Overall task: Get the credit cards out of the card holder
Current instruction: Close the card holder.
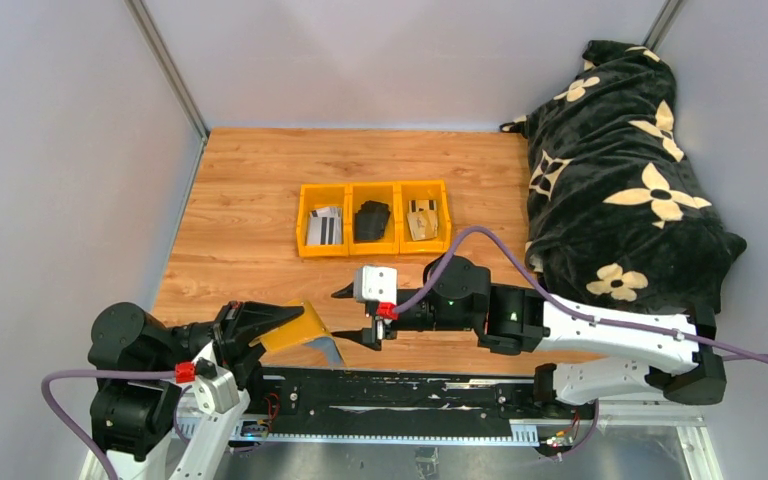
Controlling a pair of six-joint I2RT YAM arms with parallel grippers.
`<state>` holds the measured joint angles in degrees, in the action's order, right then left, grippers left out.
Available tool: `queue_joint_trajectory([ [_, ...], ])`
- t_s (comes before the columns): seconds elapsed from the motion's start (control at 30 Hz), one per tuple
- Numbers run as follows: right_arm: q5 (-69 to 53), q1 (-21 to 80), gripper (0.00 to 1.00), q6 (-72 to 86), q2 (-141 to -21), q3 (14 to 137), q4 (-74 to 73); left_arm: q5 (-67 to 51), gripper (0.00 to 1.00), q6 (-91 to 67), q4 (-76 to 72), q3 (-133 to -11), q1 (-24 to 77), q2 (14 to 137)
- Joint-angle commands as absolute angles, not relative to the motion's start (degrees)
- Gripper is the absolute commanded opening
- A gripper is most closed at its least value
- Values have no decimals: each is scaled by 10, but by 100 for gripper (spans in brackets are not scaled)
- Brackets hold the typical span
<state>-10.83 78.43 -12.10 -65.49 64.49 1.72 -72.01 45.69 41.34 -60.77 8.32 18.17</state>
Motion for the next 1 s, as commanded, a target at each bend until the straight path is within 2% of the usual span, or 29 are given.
queue_joint_trajectory([
  [0.0,-74,818,61,-185,-651,678,51,-739,0,396,409,-602,80,182],
  [0.13,-58,853,61,-219,-664,695,60,-749,0,372,409,-597,80,185],
  [0.37,-59,903,55,-260,-686,728,43,-752,0,351,408,-591,80,181],
  [0.6,-54,923,54,-275,-685,739,39,-753,0,345,408,-591,80,178],
  [0.7,-50,925,50,-272,-680,738,59,-754,0,343,407,-590,80,177],
  [0.77,-48,925,41,-271,-681,738,74,-756,0,342,408,-590,80,177],
  [0.87,-29,925,17,-271,-679,736,88,-755,0,340,408,-588,80,175],
  [0.93,-18,925,1,-267,-675,733,95,-747,6,338,407,-584,80,170],
  [0.97,-13,924,0,-263,-672,732,95,-739,11,339,407,-581,80,167],
])
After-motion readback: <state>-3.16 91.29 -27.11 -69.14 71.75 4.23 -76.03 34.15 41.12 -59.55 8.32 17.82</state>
